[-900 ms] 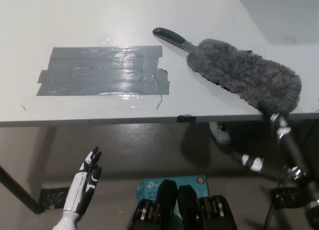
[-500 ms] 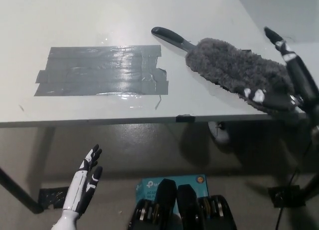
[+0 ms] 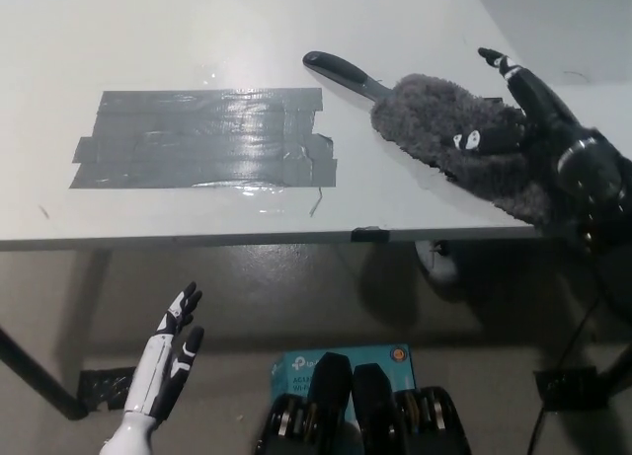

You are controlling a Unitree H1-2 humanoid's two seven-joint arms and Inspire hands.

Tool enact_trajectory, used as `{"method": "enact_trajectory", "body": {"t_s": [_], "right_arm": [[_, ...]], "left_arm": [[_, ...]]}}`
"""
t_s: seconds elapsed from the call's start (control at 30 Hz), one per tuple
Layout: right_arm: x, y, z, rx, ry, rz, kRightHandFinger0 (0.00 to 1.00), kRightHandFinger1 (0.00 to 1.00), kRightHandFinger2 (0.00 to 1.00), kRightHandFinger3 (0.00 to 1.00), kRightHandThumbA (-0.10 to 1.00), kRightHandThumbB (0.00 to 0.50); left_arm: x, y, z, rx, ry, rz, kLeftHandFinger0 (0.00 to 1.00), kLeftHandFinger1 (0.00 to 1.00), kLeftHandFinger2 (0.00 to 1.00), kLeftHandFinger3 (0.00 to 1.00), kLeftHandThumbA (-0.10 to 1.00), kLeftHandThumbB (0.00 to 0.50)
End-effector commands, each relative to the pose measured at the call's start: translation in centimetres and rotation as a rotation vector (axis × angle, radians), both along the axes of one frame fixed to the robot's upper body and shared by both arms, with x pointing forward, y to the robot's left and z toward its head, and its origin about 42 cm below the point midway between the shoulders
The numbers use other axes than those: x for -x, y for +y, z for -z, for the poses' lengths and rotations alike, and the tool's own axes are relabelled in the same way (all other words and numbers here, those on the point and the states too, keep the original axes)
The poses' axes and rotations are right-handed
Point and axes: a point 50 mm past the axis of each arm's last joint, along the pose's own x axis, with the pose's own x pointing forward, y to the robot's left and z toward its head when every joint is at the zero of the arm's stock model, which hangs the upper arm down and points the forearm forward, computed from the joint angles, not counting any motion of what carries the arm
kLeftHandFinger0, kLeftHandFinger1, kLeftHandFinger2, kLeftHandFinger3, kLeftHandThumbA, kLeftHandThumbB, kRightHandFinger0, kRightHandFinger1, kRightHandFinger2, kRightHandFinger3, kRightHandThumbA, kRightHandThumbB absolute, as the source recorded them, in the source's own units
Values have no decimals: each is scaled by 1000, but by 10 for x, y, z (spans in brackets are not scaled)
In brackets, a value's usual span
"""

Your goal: A grey duster is kept infront of the robot in the middle of the table and the robot extends its right arm to grab the duster, picks it up and hands it to a person

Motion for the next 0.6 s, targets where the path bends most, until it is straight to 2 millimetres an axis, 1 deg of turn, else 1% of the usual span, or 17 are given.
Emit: {"method": "enact_trajectory", "body": {"t_s": [0.0,0.07,0.17,0.2,0.3,0.37,0.4,0.43,0.47,0.53,0.57], "right_arm": [[-31,6,-32,115,23,47,1000,1000,1000,1000,1000,435],[-33,6,-34,130,31,56,1000,1000,1000,1000,1000,422],[-42,8,-33,161,54,64,1000,1000,1000,1000,1000,446],[-44,8,-33,173,62,62,1000,1000,1000,1000,1000,466],[-45,9,-32,181,99,54,1000,1000,1000,1000,1000,451],[-44,9,-28,182,116,43,1000,1000,1000,1000,1000,453],[-43,10,-23,182,133,38,1000,1000,1000,1000,1000,450],[-42,11,-19,187,148,30,1000,1000,1000,1000,1000,461],[-41,12,-14,186,163,22,1000,1000,1000,1000,1000,484],[-39,13,-7,180,184,14,1000,1000,1000,1000,1000,498],[-38,15,-5,186,194,7,1000,1000,1000,1000,1000,494]], "left_arm": [[-5,2,-11,-5,-68,3,1000,1000,1000,1000,1000,223],[-5,1,-11,-8,-69,5,1000,1000,1000,1000,1000,224],[-6,2,-12,-8,-72,4,1000,1000,1000,1000,1000,219],[-7,2,-12,-7,-73,5,1000,1000,1000,1000,1000,219],[-9,2,-13,-13,-77,7,1000,1000,1000,1000,1000,222],[-9,2,-13,-9,-75,9,1000,1000,1000,1000,1000,222],[-9,1,-14,-6,-76,10,1000,1000,1000,1000,1000,226],[-9,1,-14,-2,-77,11,1000,1000,1000,1000,1000,231],[-8,1,-14,1,-75,12,1000,1000,1000,1000,1000,239],[-7,0,-15,0,-70,14,1000,1000,1000,1000,1000,241],[-7,0,-15,-3,-68,14,1000,1000,1000,1000,1000,242]]}}
